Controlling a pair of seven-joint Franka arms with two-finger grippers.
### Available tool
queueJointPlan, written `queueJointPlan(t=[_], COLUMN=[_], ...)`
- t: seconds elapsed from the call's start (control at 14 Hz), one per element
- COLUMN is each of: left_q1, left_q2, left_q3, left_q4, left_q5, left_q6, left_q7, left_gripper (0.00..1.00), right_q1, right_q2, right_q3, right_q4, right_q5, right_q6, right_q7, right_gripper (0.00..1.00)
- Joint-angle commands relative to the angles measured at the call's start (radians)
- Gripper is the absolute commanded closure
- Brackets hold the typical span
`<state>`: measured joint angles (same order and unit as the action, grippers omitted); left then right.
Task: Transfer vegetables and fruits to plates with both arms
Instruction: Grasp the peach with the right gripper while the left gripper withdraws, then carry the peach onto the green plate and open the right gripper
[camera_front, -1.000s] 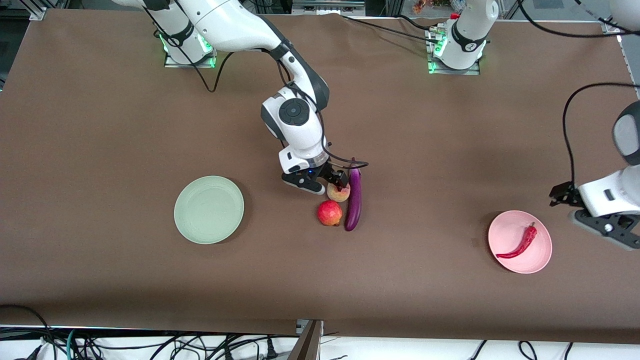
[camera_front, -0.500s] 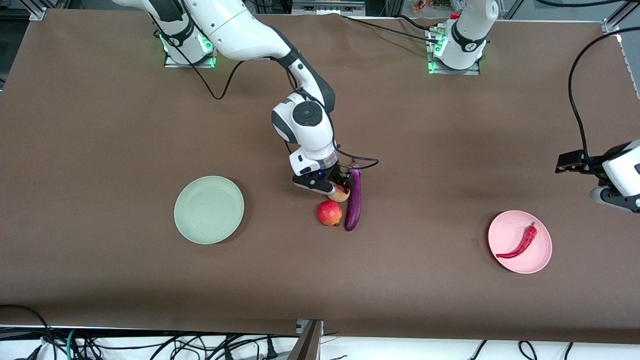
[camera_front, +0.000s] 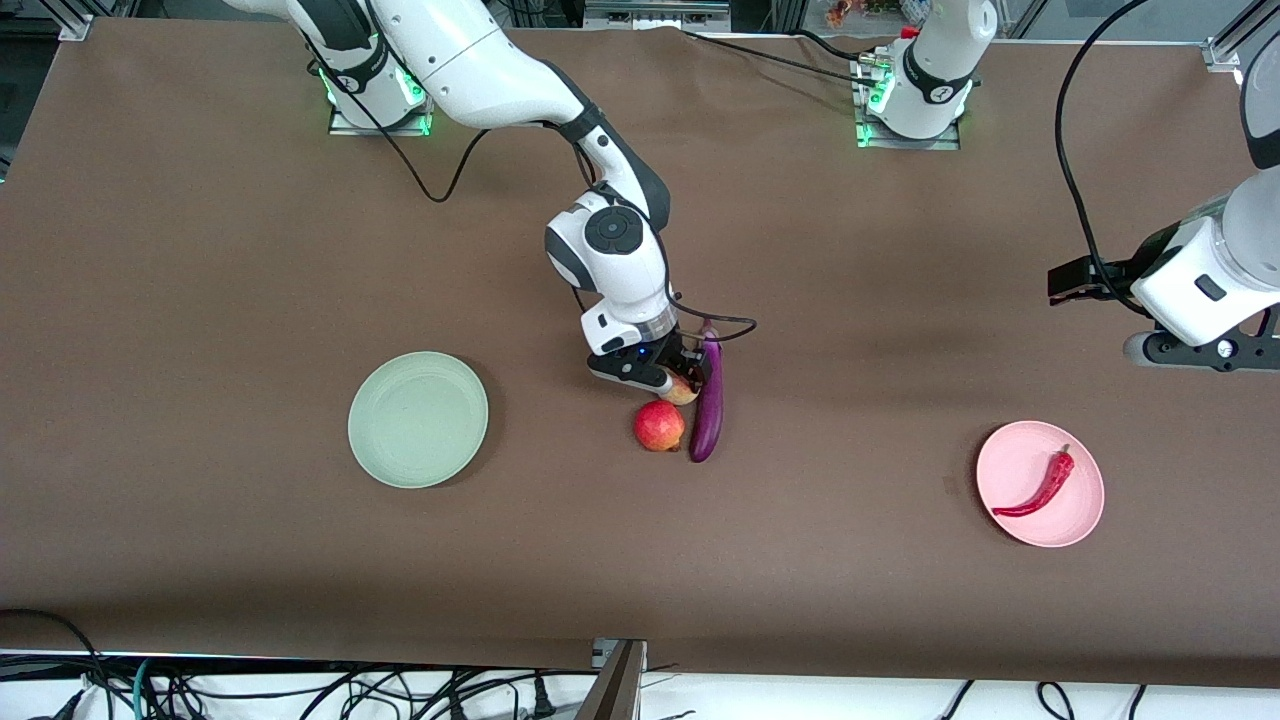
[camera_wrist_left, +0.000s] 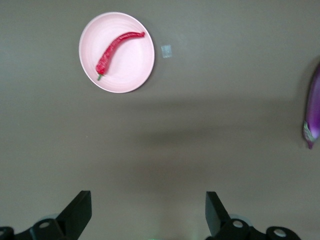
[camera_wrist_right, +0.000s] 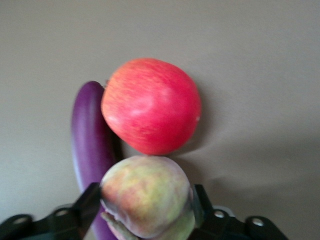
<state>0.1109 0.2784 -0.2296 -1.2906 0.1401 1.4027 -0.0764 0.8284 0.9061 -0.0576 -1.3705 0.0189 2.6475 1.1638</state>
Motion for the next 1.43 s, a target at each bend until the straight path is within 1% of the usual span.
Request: queueJointPlan(t=[0.0,0.07,0.14,0.21,0.29,0.43,0.64,0.79,0.86,0.93,1.07,1.14,1.36], left_q1=[-0.109,-0.156,-0.178,-0.180,-0.178,-0.180,-0.180,-0.180,-0.180,-0.180,-0.180,-0.180,-0.180], left_q2=[-0.223,-0.238,-0.242,-0.242,-0.231,-0.228,-0.228,-0.226,-0.228,-0.228,-0.226,-0.228,-0.226], left_q3=[0.177,0.218,0.246,0.250,0.243,0.240,0.231,0.230,0.230,0.230,0.230,0.230,0.230], left_q4=[-0.298,-0.317,-0.322,-0.323,-0.303,-0.297,-0.296,-0.296,-0.296,-0.296,-0.296,-0.296,-0.296], left_q5=[-0.054,-0.054,-0.054,-0.054,-0.056,-0.065,-0.066,-0.066,-0.068,-0.068,-0.068,-0.068,-0.068], left_q6=[0.233,0.257,0.254,0.234,0.176,0.156,0.148,0.150,0.148,0.148,0.148,0.148,0.148], left_q7=[-0.011,-0.013,-0.013,-0.011,-0.008,-0.009,-0.005,-0.005,-0.003,-0.003,-0.003,-0.003,-0.003], left_gripper=[0.00,0.00,0.00,0.00,0.00,0.00,0.00,0.00,0.00,0.00,0.00,0.00,0.00], right_q1=[0.011,0.011,0.009,0.009,0.008,0.005,-0.015,-0.058,-0.086,-0.110,-0.152,-0.176,-0.280], right_q2=[0.025,0.023,0.019,0.008,-0.022,-0.094,-0.186,-0.217,-0.219,-0.219,-0.219,-0.219,-0.216], right_q3=[-0.011,-0.011,-0.017,-0.030,-0.031,-0.031,-0.031,-0.042,-0.060,-0.080,-0.137,-0.149,-0.153], right_q4=[0.024,0.024,0.024,0.024,0.024,0.024,0.021,0.015,0.014,0.014,0.014,0.016,0.001], right_q5=[-0.020,-0.020,-0.020,-0.020,-0.020,-0.017,-0.005,-0.005,-0.005,-0.005,-0.005,-0.004,-0.005], right_q6=[0.008,0.008,0.005,-0.007,-0.038,-0.209,-0.396,-0.544,-0.611,-0.648,-0.690,-0.707,-0.724], right_q7=[0.020,0.017,0.008,0.002,-0.003,-0.009,-0.071,-0.209,-0.286,-0.368,-0.543,-0.609,-0.760], right_gripper=[0.59,0.67,0.70,0.70,0.70,0.70,0.70,0.70,0.70,0.70,0.70,0.70,0.70])
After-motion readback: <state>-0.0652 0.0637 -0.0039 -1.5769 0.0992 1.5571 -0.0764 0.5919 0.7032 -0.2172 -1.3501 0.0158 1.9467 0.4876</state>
